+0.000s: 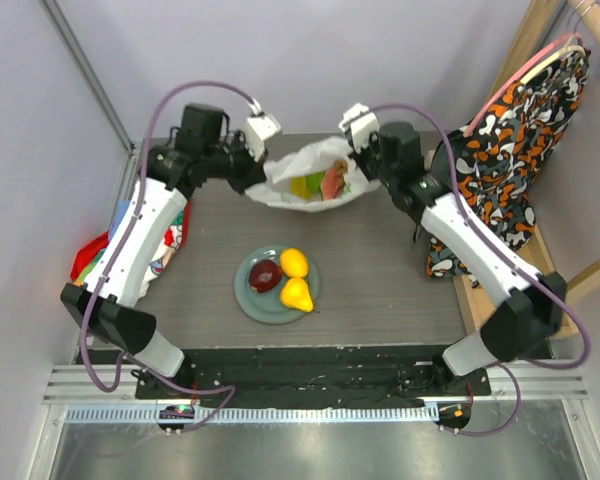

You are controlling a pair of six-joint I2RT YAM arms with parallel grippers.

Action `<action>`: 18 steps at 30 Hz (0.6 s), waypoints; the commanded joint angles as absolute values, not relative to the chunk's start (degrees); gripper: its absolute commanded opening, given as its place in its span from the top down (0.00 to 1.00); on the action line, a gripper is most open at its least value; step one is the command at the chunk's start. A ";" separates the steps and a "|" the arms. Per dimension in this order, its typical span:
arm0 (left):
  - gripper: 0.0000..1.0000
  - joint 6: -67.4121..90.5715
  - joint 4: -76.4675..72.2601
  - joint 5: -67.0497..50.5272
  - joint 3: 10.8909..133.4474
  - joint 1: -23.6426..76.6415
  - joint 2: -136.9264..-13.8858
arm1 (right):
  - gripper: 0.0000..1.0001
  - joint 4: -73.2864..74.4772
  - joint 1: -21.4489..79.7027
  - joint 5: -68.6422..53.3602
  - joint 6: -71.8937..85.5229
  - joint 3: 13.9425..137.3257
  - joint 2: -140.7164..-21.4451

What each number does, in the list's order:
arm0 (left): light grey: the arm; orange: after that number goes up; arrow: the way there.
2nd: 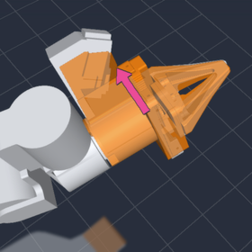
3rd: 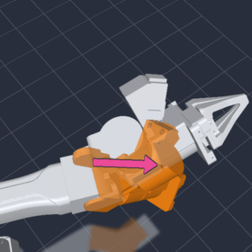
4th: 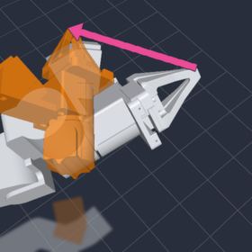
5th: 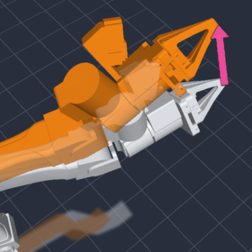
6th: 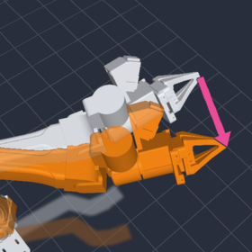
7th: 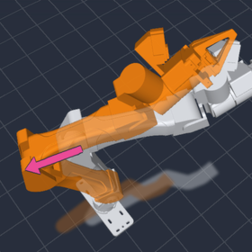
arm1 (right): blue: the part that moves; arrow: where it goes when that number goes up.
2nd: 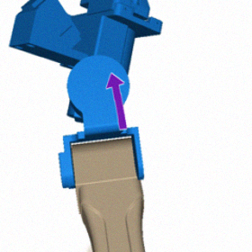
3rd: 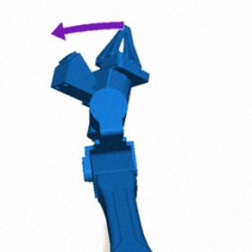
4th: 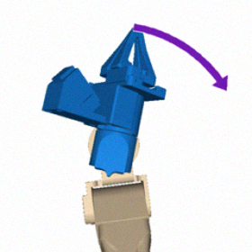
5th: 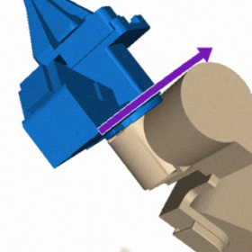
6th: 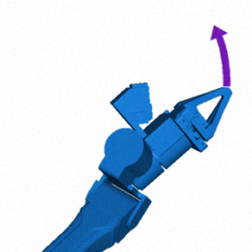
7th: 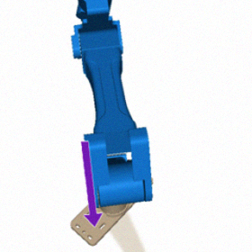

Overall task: Take the fake fruits out of the plastic bag
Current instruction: Adjust the plastic bag at the center of the board.

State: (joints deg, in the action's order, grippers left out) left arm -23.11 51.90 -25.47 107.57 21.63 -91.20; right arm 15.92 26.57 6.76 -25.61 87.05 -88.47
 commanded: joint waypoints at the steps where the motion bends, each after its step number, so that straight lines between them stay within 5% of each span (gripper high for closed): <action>1: 1.00 -20.14 48.43 -25.84 93.83 26.62 -84.82 | 0.99 20.56 26.54 11.25 -22.59 65.20 -74.05; 6: 1.00 -13.28 44.22 -24.44 84.65 28.92 -79.81 | 0.97 27.57 26.54 14.33 -17.33 53.27 -64.61; 8: 1.00 -11.43 44.03 -23.47 83.50 29.00 -79.54 | 0.72 33.53 26.46 7.52 -16.70 54.48 -63.55; 9: 1.00 -10.90 43.34 -22.77 83.41 28.92 -79.72 | 0.51 35.31 26.54 4.69 -16.61 55.88 -63.54; 12: 1.00 -8.27 41.75 -21.88 84.72 28.92 -80.07 | 0.38 39.80 26.54 -4.00 -15.39 65.36 -63.81; 15: 1.00 -5.46 40.78 -23.73 87.97 29.00 -81.47 | 0.36 42.45 26.63 -16.11 -17.21 76.44 -65.47; 18: 1.00 -3.26 40.08 -25.48 90.26 29.00 -83.23 | 0.49 42.01 29.26 -20.83 -19.59 80.15 -69.15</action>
